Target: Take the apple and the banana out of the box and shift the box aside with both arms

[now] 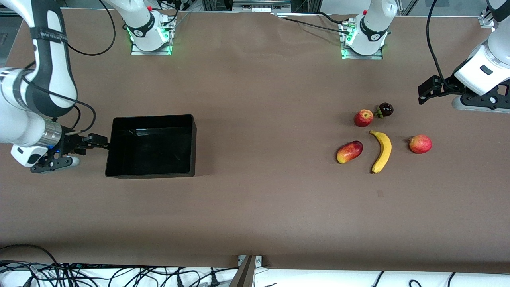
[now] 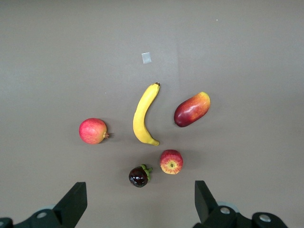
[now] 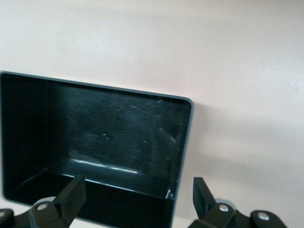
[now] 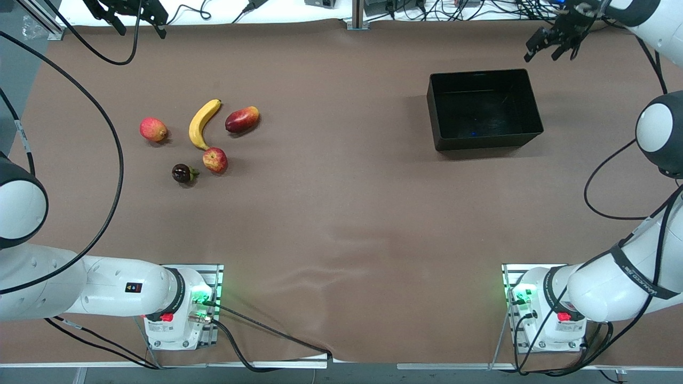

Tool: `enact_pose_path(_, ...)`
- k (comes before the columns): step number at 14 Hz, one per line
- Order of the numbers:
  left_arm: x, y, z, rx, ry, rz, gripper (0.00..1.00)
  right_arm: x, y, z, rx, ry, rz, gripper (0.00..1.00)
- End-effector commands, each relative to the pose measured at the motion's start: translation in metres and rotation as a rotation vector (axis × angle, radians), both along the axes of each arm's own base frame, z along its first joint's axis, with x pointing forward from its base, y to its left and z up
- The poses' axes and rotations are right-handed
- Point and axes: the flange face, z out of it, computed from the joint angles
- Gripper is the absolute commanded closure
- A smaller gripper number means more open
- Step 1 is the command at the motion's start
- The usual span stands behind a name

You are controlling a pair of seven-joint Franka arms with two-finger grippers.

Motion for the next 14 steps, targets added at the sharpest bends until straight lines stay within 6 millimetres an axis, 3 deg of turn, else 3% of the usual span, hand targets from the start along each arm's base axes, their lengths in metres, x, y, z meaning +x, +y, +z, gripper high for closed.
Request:
enact_pose_path(1, -0.003, -0.003, 0.006, -0.012, -0.012, 0.003, 0.0, -0.008, 0.043, 0.046, -0.035, 0.009, -0.019, 0.0)
enact_pose_path(4, -0.003, -0.003, 0.006, -0.011, -0.012, 0.002, 0.0, -0.037, 0.059, 0.103, -0.069, 0.005, -0.028, 0.0)
enact_pose_path(7, -0.003, -0.003, 0.006, -0.012, -0.012, 0.002, 0.0, -0.072, 0.048, 0.155, -0.07, 0.001, -0.025, 0.0)
enact_pose_path(9, -0.003, -0.003, 0.007, -0.012, -0.013, 0.002, 0.0, -0.094, 0.048, 0.177, -0.082, -0.003, -0.032, 0.0)
enact_pose_path(11, -0.003, -0.003, 0.007, -0.012, -0.013, 0.002, 0.0, -0.113, 0.062, 0.196, -0.127, 0.007, -0.026, 0.0)
enact_pose_path(14, -0.002, -0.003, 0.01, -0.013, -0.019, 0.0, 0.0, -0.113, 0.067, 0.211, -0.162, -0.025, 0.059, 0.0)
